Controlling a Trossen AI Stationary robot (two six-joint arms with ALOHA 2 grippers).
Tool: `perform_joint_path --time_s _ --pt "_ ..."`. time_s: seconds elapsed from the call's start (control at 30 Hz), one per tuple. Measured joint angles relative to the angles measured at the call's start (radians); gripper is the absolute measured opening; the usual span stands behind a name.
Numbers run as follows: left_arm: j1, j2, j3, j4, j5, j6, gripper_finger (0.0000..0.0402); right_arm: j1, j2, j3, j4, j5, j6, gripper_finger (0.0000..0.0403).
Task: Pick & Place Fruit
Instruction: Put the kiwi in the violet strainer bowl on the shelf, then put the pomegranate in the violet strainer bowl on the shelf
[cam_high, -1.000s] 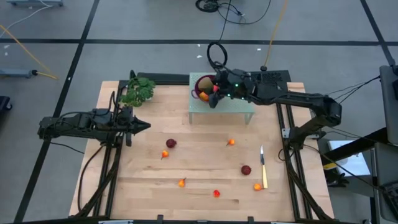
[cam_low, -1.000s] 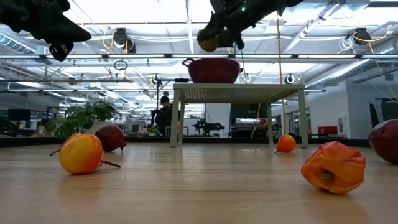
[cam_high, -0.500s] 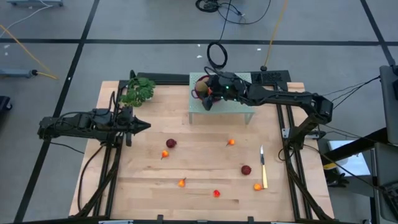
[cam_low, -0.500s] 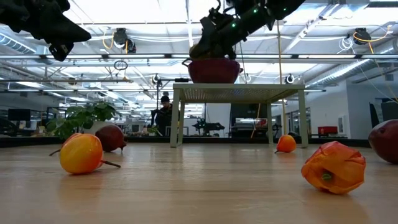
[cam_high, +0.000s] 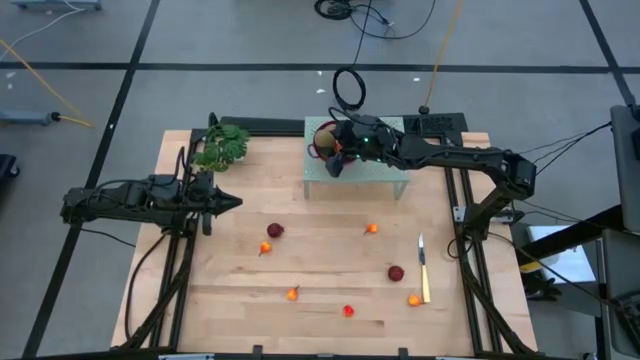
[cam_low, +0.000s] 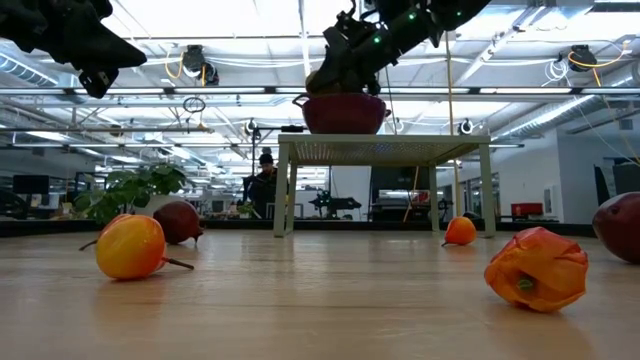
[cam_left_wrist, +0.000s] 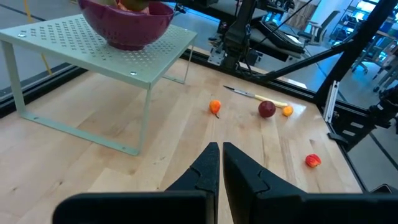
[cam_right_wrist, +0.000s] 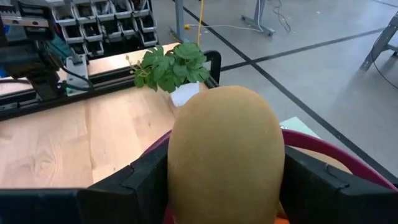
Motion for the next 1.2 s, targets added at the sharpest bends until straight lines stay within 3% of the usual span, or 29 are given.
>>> perform_joint_path --time_s 0.27,0.47,0.9,1.2 --pt "0.000 0.000 0.000 0.000 0.000 0.001 0.0019 -0.006 -0.001 0.000 0.001 0.001 -0.006 0.0243" --pt "0.000 0.000 0.000 0.000 0.000 0.001 0.0019 -0.005 -0.001 0.000 -0.042 0.053 -0.026 0.0258" --pt "0.000 0.000 0.000 0.000 0.000 0.001 0.0019 -0.005 -0.001 0.000 -0.028 0.053 -0.025 0.0300" --pt "0.000 0.000 0.000 0.000 0.000 0.000 0.0019 0.004 -0.047 -0.002 -0.043 0.053 -0.032 0.0303"
